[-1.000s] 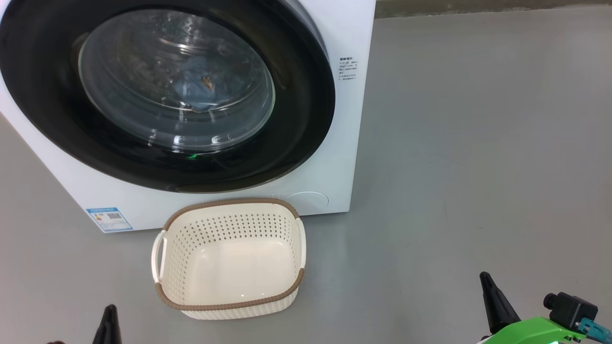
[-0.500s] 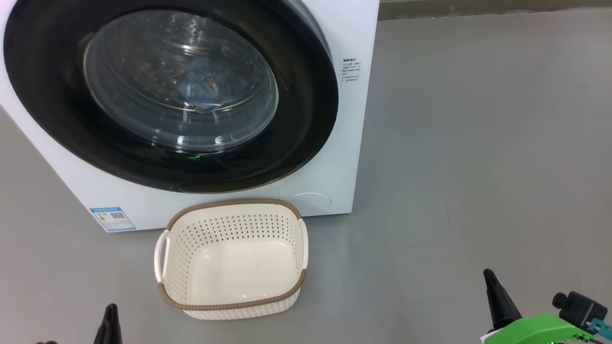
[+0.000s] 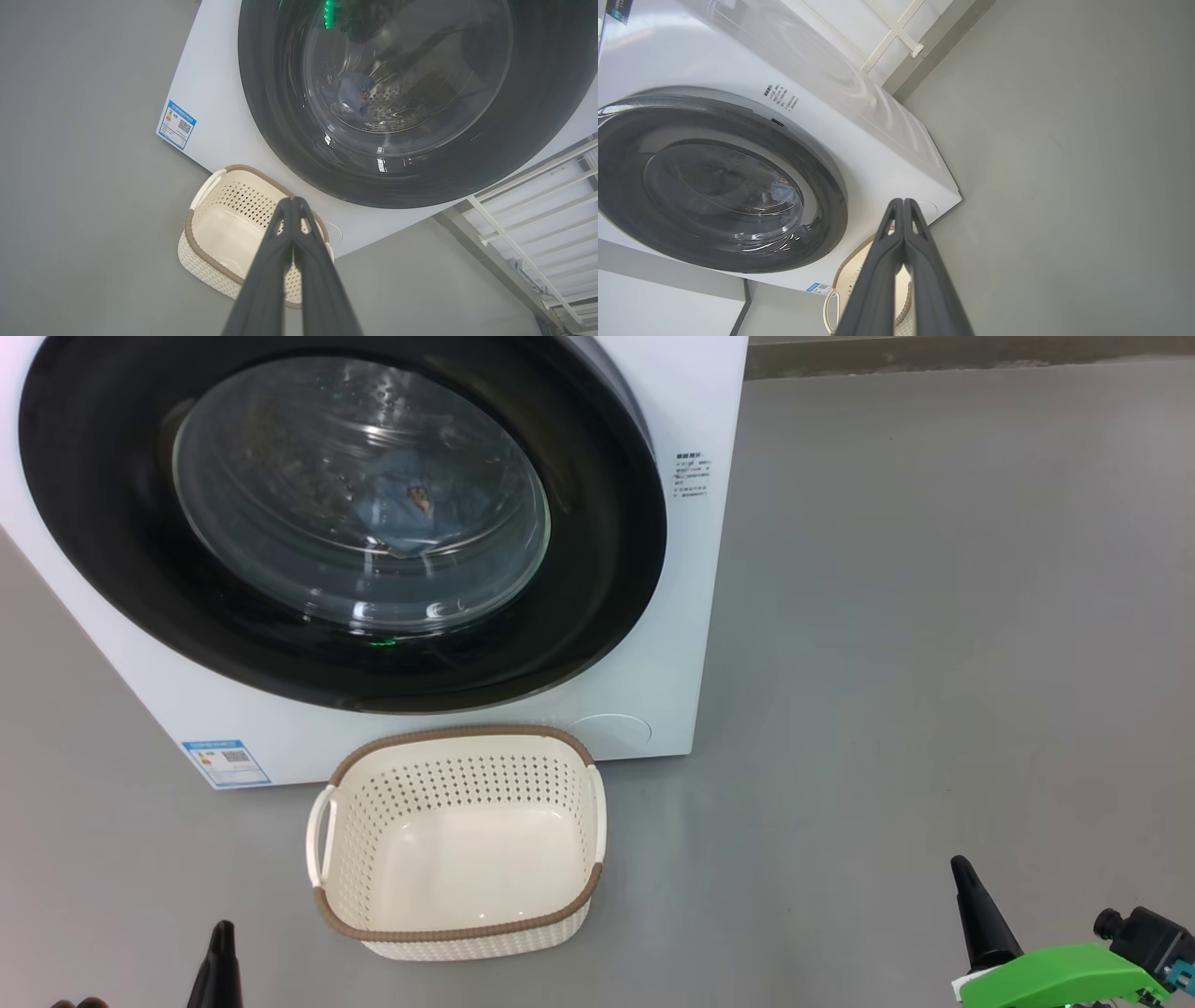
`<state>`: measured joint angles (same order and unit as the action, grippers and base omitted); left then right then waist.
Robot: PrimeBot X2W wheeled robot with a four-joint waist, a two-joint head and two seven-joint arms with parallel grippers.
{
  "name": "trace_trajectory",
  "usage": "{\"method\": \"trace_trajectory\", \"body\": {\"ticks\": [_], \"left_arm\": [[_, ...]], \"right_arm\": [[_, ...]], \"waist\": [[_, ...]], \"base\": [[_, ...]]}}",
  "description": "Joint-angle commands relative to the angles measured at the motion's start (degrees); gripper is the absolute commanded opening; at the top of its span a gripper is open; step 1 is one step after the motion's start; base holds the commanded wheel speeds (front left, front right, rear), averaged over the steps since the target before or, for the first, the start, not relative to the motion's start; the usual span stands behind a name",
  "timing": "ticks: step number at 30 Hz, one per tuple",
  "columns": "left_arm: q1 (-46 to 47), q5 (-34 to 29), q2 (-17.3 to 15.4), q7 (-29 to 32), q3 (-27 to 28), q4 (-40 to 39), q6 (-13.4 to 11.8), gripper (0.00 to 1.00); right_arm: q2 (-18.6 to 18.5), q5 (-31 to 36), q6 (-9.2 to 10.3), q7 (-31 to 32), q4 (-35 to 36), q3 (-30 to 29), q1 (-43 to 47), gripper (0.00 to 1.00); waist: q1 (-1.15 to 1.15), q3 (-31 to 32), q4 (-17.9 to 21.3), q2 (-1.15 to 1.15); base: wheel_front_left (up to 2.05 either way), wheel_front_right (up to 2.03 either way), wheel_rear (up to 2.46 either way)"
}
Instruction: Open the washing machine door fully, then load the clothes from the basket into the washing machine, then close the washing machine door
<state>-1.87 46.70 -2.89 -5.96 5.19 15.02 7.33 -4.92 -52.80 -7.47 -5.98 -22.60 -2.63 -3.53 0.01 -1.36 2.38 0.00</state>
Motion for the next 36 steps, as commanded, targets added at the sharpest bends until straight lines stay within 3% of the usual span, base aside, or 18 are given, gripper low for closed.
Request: {"method": "trace_trajectory", "body": {"ticks": [1, 36], "left_arm": [[2.7, 2.1, -0.7, 0.6, 0.9, -1.1, 0.0, 0.00], [5.5, 22.9, -0.4, 6.3, 1.1, -0.9, 0.1, 0.00]], "right_arm": [[-0.2, -1.9, -0.01, 0.6, 1.8, 0.1, -2.0, 0.00], [0.9, -19.9, -0.02, 6.3, 4.9, -1.9, -2.5, 0.00]], "waist": [[0.00, 0.0, -0.1, 0.00], [0.00, 0.7, -1.2, 0.00]], "base": [[0.00, 0.00, 0.00], [0.00, 0.00, 0.00]]}}
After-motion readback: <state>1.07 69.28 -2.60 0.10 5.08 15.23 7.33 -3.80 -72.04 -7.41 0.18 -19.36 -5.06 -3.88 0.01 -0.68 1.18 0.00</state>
